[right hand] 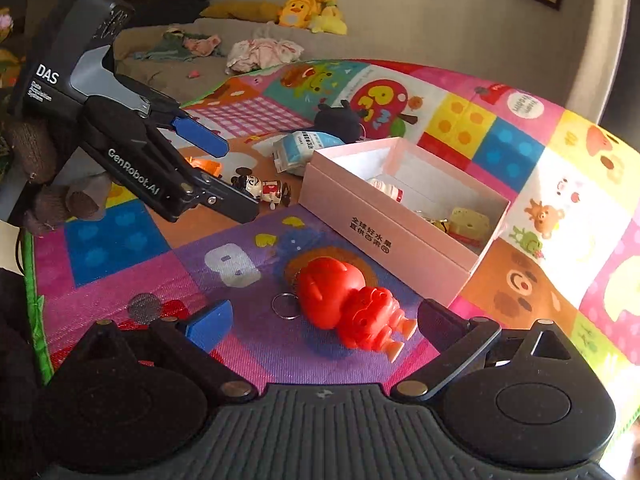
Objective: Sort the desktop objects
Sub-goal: 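Set the red hooded doll down on the mat with the right tool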
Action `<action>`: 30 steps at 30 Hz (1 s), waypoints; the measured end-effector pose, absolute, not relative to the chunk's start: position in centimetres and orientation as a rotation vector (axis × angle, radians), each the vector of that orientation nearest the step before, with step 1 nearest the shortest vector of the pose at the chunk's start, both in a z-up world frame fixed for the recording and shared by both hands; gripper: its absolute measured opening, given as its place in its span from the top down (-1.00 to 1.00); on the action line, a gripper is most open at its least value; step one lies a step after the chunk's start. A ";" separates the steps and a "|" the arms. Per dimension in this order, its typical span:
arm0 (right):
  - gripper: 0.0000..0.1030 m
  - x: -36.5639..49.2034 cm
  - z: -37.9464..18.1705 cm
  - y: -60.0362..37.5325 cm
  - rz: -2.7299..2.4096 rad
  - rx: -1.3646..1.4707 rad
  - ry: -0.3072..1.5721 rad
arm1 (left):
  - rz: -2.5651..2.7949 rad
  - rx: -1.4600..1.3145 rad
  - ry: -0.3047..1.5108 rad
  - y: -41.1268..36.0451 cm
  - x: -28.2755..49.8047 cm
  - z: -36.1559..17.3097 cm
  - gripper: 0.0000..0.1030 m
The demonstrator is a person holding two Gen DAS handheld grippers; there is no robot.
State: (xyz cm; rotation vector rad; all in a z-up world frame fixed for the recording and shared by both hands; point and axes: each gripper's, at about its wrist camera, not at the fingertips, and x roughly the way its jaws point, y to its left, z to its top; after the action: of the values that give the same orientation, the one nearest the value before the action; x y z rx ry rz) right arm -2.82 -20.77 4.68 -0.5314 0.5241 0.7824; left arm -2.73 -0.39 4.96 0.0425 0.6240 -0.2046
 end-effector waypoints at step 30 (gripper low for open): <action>-0.40 0.4 3.1 -17.7 0.659 -0.419 0.743 | 0.099 0.052 0.690 5.6 -3.0 1.2 -0.96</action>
State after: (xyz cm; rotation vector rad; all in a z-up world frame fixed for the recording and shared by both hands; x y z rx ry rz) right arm 0.36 -17.73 3.12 -0.4194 0.7429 0.6592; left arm -2.96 5.60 1.20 0.0524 0.6896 0.0985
